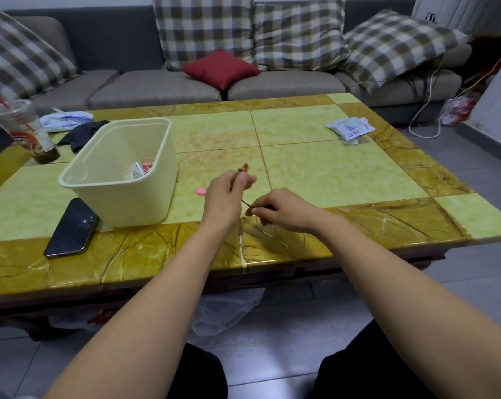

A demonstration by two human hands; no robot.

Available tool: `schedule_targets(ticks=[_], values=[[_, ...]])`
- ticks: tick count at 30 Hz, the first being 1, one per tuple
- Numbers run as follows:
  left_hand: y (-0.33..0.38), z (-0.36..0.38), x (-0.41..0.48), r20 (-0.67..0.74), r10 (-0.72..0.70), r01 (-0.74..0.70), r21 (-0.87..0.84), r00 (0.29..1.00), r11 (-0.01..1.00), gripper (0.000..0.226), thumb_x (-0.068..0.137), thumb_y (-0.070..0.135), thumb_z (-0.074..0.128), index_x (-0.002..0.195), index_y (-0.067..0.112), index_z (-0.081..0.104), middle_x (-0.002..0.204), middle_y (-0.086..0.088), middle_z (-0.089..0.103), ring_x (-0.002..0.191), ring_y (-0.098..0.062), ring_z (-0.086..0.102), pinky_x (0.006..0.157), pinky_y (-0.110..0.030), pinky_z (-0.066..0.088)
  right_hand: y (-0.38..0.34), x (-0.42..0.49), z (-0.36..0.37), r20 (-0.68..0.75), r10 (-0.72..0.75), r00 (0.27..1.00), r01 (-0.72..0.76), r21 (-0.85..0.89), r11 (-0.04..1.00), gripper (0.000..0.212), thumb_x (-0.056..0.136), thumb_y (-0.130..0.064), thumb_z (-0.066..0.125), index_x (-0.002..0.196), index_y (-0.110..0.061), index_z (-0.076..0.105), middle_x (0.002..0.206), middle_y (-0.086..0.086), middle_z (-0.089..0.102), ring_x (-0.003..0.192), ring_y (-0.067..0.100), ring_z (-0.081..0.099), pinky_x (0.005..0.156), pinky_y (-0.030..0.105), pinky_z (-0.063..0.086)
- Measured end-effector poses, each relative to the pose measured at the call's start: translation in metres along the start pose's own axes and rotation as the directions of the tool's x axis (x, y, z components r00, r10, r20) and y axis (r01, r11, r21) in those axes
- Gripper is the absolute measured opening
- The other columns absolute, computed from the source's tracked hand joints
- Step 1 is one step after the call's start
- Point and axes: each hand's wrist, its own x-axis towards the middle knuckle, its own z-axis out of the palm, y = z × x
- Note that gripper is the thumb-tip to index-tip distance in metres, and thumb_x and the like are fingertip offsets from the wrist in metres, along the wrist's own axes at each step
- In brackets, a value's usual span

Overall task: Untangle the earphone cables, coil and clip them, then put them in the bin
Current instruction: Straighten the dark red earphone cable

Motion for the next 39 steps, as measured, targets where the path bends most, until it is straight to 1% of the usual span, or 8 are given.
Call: schedule_targets(ticks=[3,9,13,19,26,32,36,39], values=[[-0.006,0.0,-0.004,0.092,0.029,-0.054,0.284,0.995,0.957,0.026,0.098,0.026,0.053,0.09,0.015,0.076,0.085,-0.001,0.074,0.085,-0.017,0.069,0.083,-0.044,0.054,0.001,0.001,-0.007,-0.211,-0.029,0.977,0.006,-0.11,0.994,0.016,0.091,-0.028,0.068,0.098,-0.019,0.078,0.083,-0.005,0.073,0.074,0.008,0.061,0.069,0.026,0.045],[0.003,0.002,-0.003,0.092,0.021,-0.052,0.348,0.996,0.936,0.031,0.099,0.024,0.05,0.082,0.011,0.073,0.075,-0.008,0.071,0.078,-0.026,0.066,0.075,-0.047,0.052,-0.002,0.002,-0.005,-0.397,-0.039,0.917,-0.038,-0.183,0.982,0.013,0.087,-0.033,0.071,0.084,-0.022,0.076,0.078,-0.003,0.074,0.076,0.014,0.065,0.065,0.031,0.05],[0.003,0.006,-0.005,0.188,-0.014,-0.065,0.41,0.982,0.91,0.034,0.103,0.022,0.042,0.091,0.01,0.072,0.082,0.001,0.071,0.084,-0.019,0.067,0.079,-0.037,0.053,0.001,0.001,-0.008,-0.453,-0.04,0.891,-0.051,-0.188,0.981,0.02,0.082,-0.032,0.076,0.079,-0.021,0.06,0.072,-0.008,0.066,0.074,0.016,0.063,0.065,0.033,0.049],[0.001,0.005,-0.003,0.282,-0.047,-0.089,0.45,0.958,0.889,0.032,0.104,0.022,0.037,0.09,0.014,0.065,0.078,0.004,0.066,0.064,-0.01,0.054,0.057,-0.029,0.036,0.013,-0.002,-0.014,-0.259,-0.141,0.956,0.129,-0.062,0.99,0.027,0.089,-0.019,0.07,0.115,-0.02,0.062,0.076,-0.007,0.069,0.067,0.002,0.059,0.074,0.035,0.052],[0.005,0.005,-0.005,0.311,0.0,-0.181,0.55,0.95,0.815,0.034,0.106,0.025,0.032,0.084,0.015,0.056,0.081,-0.002,0.062,0.08,-0.022,0.057,0.071,-0.036,0.04,0.018,-0.005,-0.016,-0.221,-0.136,0.966,0.147,0.033,0.989,0.023,0.093,-0.021,0.066,0.116,-0.02,0.071,0.084,-0.007,0.066,0.075,0.008,0.06,0.076,0.031,0.051],[0.002,0.002,-0.008,0.27,-0.037,-0.055,0.328,0.962,0.943,0.044,0.098,0.023,0.039,0.055,0.016,0.046,0.056,-0.002,0.05,0.058,-0.02,0.045,0.061,-0.036,0.037,0.017,-0.006,-0.016,-0.124,-0.108,0.986,0.122,0.117,0.986,0.018,0.097,-0.027,0.06,0.102,-0.013,0.069,0.091,-0.004,0.065,0.086,0.012,0.061,0.079,0.033,0.051],[0.004,0.001,-0.007,0.149,-0.132,0.121,0.081,0.98,0.989,0.035,0.093,0.021,0.048,0.06,0.009,0.048,0.056,-0.007,0.039,0.057,-0.019,0.034,0.06,-0.036,0.029,0.012,-0.002,-0.013,-0.133,-0.165,0.977,0.176,0.079,0.981,0.02,0.101,-0.027,0.052,0.101,-0.012,0.065,0.091,0.003,0.061,0.086,0.021,0.056,0.078,0.039,0.046],[0.008,0.004,-0.005,0.131,-0.102,0.092,0.081,0.986,0.992,0.042,0.098,0.023,0.046,0.059,0.009,0.048,0.055,-0.006,0.042,0.055,-0.019,0.036,0.059,-0.033,0.029,0.012,0.002,-0.013,-0.163,-0.182,0.97,0.186,0.007,0.983,0.022,0.102,-0.026,0.049,0.099,-0.01,0.063,0.09,0.006,0.061,0.084,0.023,0.055,0.077,0.044,0.047]])
